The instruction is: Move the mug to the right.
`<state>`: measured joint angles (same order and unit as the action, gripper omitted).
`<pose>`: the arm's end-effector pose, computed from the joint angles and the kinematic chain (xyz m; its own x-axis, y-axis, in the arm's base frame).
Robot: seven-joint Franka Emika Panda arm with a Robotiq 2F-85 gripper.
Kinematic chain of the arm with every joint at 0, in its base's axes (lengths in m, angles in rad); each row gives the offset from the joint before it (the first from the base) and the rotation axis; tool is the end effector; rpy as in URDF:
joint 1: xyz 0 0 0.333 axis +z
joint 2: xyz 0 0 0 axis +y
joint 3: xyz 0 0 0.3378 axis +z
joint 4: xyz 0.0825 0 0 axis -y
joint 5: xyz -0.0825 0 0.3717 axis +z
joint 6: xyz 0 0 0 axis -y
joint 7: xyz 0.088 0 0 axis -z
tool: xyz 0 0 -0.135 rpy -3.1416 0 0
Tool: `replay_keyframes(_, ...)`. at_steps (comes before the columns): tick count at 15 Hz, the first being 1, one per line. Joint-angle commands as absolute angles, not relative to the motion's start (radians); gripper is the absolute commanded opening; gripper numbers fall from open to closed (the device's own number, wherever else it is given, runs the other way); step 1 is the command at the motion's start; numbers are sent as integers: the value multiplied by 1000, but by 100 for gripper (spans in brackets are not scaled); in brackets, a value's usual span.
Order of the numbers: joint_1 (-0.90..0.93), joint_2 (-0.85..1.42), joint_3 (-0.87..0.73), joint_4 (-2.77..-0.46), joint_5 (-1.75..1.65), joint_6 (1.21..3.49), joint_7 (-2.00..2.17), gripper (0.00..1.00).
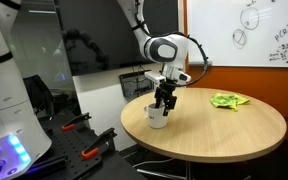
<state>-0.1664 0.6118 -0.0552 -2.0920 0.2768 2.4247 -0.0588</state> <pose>0.5299 -0.1149 0.1071 0.8941 -0.3536 -0.2748 -0.3927 -0.9140 -0.1018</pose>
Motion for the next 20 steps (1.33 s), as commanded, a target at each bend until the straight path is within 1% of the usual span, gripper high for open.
replay_keyframes(1, -188, 619, -34, -2074, 288, 2403, -62, 56)
replay_keyframes(2, -183, 619, -37, -2076, 278, 2408, -59, 48)
replay_keyframes(4, -179, 620, -43, -2071, 270, 2389, -47, 34)
replay_keyframes(7, -166, 615, -51, -2081, 255, 2410, -39, 10)
replay_keyframes(8, -166, 616, -50, -2080, 256, 2405, -38, 4)
replay_keyframes(9, -165, 616, -50, -2079, 256, 2404, -36, 0)
replay_keyframes(15, -165, 580, -58, -2094, 250, 2386, -16, 2)
replay_keyframes(20, -151, 538, -118, -2091, 207, 2399, 73, 2)
